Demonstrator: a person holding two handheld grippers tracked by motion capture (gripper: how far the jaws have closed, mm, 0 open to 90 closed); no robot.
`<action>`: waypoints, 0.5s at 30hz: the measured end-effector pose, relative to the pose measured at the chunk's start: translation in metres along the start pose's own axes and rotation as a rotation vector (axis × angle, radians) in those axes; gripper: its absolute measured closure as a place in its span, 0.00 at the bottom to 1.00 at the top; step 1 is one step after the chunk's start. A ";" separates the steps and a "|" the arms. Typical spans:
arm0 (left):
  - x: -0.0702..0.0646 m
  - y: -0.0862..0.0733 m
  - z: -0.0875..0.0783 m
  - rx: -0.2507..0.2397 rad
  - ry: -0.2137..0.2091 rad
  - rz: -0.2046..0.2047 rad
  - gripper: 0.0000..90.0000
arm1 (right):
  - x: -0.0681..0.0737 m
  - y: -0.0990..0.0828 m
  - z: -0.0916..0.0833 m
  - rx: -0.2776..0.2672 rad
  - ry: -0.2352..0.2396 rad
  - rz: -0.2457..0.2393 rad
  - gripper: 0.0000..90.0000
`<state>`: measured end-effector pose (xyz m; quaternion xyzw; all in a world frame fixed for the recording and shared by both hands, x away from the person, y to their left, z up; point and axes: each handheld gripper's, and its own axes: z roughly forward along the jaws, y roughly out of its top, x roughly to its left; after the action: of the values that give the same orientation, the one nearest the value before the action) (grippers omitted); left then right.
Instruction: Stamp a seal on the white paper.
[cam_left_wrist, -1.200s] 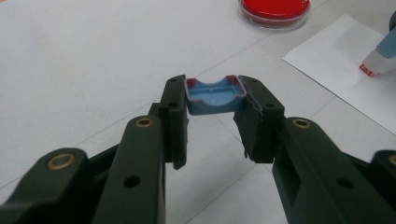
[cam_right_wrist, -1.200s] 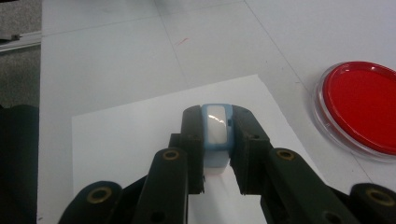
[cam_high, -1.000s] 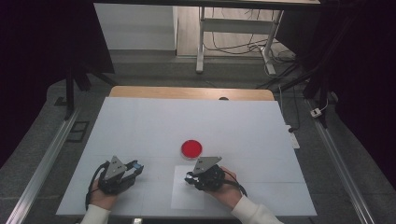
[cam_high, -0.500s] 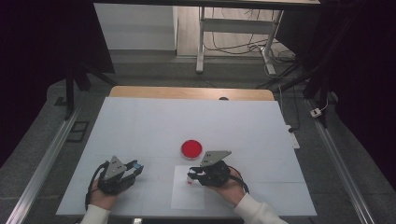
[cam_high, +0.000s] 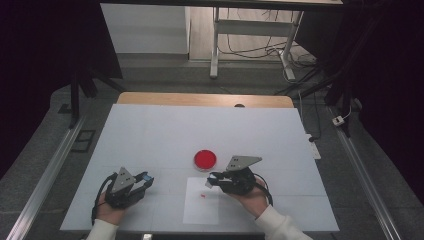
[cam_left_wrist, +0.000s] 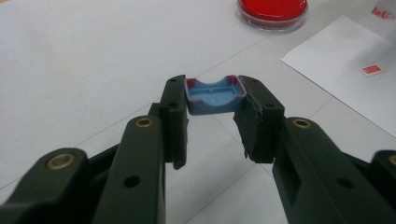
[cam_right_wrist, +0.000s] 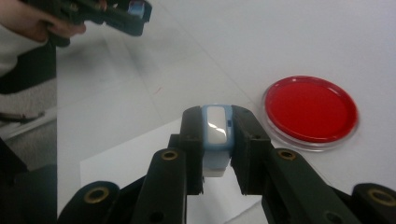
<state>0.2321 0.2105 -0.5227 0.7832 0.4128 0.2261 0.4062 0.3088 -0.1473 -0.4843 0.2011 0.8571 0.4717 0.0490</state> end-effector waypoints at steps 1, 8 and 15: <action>0.000 0.000 0.000 0.000 0.000 0.001 0.72 | -0.002 -0.001 -0.003 -0.008 -0.008 0.009 0.83; 0.000 0.000 0.002 0.002 -0.004 0.000 0.72 | -0.011 -0.003 -0.018 -0.080 -0.050 0.047 0.83; 0.000 0.000 0.003 0.006 -0.007 0.004 0.72 | -0.019 -0.003 -0.031 -0.138 -0.090 0.054 0.83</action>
<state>0.2342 0.2088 -0.5242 0.7862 0.4105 0.2230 0.4046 0.3165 -0.1803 -0.4713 0.2413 0.8138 0.5211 0.0887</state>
